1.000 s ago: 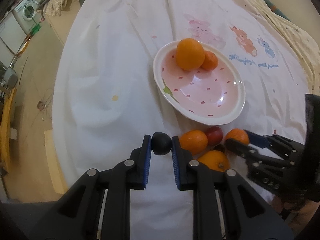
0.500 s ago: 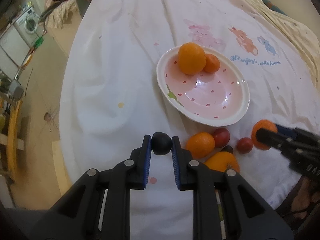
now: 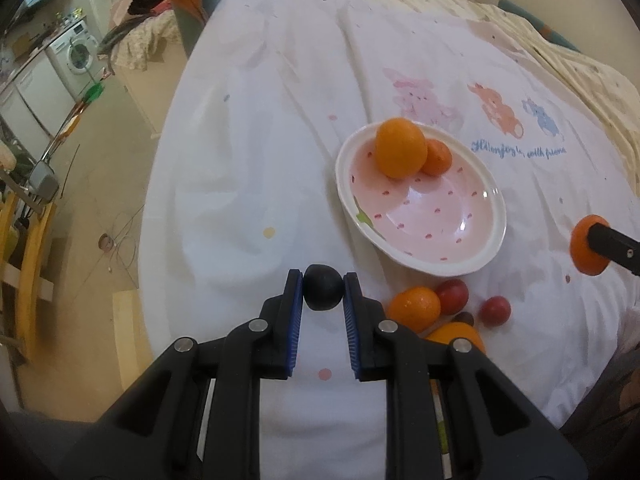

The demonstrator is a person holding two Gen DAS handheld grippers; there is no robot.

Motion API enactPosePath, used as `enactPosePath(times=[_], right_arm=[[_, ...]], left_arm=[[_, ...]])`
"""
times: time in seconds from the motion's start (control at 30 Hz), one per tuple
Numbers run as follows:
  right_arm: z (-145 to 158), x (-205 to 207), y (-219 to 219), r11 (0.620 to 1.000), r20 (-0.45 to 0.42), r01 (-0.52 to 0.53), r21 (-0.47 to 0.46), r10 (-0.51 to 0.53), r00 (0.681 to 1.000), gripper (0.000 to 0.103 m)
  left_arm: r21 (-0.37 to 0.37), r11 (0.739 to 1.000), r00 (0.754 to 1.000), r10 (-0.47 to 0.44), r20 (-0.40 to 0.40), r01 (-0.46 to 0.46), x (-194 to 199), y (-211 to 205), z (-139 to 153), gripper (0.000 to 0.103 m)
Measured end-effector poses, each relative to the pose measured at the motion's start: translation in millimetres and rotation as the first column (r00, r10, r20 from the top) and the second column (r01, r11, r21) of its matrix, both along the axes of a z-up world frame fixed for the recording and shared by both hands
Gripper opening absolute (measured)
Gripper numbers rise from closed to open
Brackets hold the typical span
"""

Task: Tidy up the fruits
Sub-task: 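Carry the plum and mandarin over the pink plate with both tools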

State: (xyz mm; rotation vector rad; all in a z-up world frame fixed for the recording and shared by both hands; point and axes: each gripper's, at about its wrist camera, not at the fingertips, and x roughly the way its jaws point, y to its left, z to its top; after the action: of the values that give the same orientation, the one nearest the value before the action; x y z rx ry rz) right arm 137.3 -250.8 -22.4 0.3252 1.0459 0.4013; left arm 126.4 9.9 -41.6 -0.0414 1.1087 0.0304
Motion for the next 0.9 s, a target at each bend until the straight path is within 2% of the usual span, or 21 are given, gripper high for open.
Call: enactPosePath(times=[0.27,0.53,0.73,0.9], right_arm=[[22,6,-17,0.999,0.061,0.031,0.036,-0.033,0.998,0.043],[33,21,-16,1.0,0.107,0.024,0.013,-0.025,0.994,0.043],[29,40,-16,1.0,0.105,0.016,0.007,-0.016,0.994,0.042],[19,58,-14,1.0,0.08,0.01,-0.007,-0.01,0.997,0.042]], left_arm=[[-0.016,0.999,0.999,0.033,0.029,-0.033,17,3,28,0.017],[-0.012,1.0,0.998,0.004,0.057,-0.003,45,-8,50,0.017],[0.001,1.0,0.998,-0.026,0.06,0.026,64,-17,50,0.017],[0.001,0.999,0.999,-0.038,0.035,0.038,81,-21,38,0.017]])
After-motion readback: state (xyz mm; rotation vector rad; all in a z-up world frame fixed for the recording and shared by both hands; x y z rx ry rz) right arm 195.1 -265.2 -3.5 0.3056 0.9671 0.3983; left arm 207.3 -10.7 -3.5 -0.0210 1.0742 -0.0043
